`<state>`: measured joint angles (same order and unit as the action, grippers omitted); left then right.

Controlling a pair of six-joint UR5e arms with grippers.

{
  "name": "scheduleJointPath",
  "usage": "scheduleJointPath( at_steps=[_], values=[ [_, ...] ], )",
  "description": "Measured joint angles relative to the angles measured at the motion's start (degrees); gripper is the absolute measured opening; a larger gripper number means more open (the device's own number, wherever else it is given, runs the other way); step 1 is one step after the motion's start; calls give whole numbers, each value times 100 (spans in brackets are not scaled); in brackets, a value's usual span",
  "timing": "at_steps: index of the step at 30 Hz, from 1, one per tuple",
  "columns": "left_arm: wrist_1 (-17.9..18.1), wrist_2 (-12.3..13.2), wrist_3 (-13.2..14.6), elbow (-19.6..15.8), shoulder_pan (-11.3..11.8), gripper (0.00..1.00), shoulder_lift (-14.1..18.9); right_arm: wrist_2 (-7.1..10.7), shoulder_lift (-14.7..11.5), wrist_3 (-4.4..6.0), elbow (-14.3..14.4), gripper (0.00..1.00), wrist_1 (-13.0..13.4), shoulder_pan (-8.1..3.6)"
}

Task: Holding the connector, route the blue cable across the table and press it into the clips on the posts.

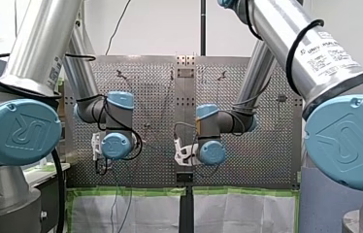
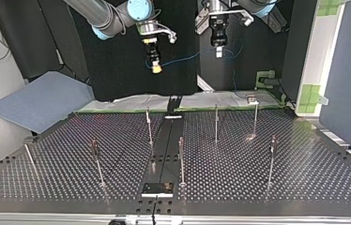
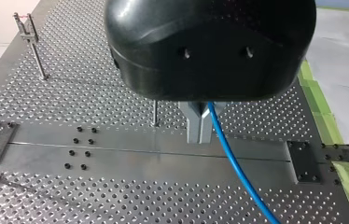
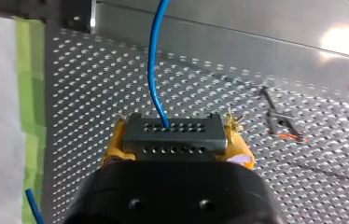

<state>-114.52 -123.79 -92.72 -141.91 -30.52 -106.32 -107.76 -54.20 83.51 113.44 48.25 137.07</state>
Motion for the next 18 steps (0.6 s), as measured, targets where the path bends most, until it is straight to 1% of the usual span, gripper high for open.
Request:
scheduleJointPath(
  at_steps=[5, 8, 10, 14, 18],
  values=[
    [-1, -5, 0, -7, 1, 0, 7, 4, -3, 1, -5, 0, -294, 5],
    [-65, -51, -3, -14, 4, 0, 88, 88, -87, 42, -90, 0, -482, 40],
    [-141, -93, -11, 8, 14, 0, 173, 194, -194, 110, -195, 0, -615, 68],
    [-355, -261, -9, 145, 72, 0, 393, 427, -428, 251, -428, 0, -863, 98],
    [-594, -489, -64, 326, 135, 0, 629, 652, -652, 440, -652, 0, -1090, 107]
  ],
)
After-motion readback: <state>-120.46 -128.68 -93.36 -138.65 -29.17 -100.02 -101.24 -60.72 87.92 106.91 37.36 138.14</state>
